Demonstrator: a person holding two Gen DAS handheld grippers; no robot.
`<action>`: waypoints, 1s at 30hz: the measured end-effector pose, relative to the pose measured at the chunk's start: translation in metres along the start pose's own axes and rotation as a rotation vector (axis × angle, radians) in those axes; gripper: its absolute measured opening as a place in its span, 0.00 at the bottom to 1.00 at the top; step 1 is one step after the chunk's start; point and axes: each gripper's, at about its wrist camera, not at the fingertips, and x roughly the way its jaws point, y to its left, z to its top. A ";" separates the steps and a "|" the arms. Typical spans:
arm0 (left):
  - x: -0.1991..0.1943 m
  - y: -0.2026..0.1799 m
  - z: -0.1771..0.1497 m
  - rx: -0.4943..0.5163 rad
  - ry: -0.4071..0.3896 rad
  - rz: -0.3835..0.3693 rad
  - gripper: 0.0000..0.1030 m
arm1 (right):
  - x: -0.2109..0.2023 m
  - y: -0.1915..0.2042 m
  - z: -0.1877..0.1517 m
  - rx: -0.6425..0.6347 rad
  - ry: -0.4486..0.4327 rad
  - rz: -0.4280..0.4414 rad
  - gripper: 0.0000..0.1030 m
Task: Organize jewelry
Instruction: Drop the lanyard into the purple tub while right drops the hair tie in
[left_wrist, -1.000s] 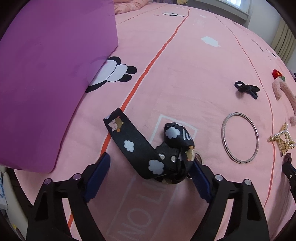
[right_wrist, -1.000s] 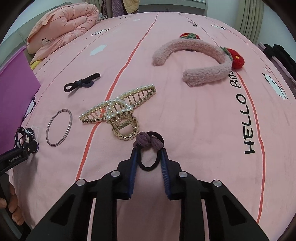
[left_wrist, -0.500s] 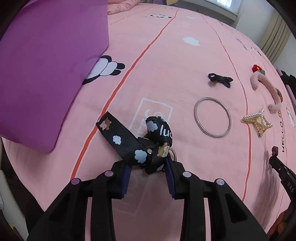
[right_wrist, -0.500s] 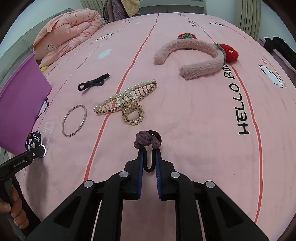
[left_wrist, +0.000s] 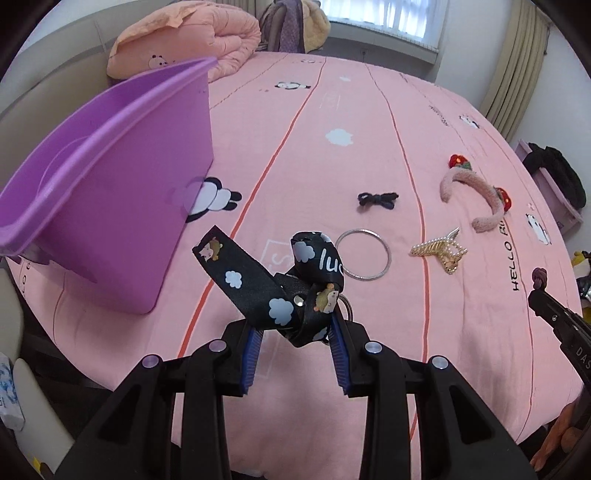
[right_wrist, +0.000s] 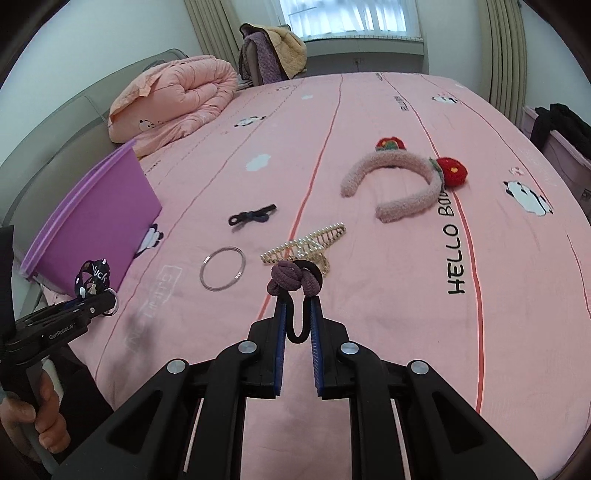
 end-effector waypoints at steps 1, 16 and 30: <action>-0.008 0.002 0.002 -0.003 -0.015 -0.001 0.32 | -0.005 0.006 0.003 -0.010 -0.013 0.011 0.12; -0.105 0.101 0.055 -0.071 -0.211 0.083 0.32 | -0.016 0.164 0.086 -0.221 -0.113 0.279 0.12; -0.072 0.241 0.086 -0.201 -0.161 0.240 0.32 | 0.066 0.337 0.128 -0.397 -0.001 0.439 0.12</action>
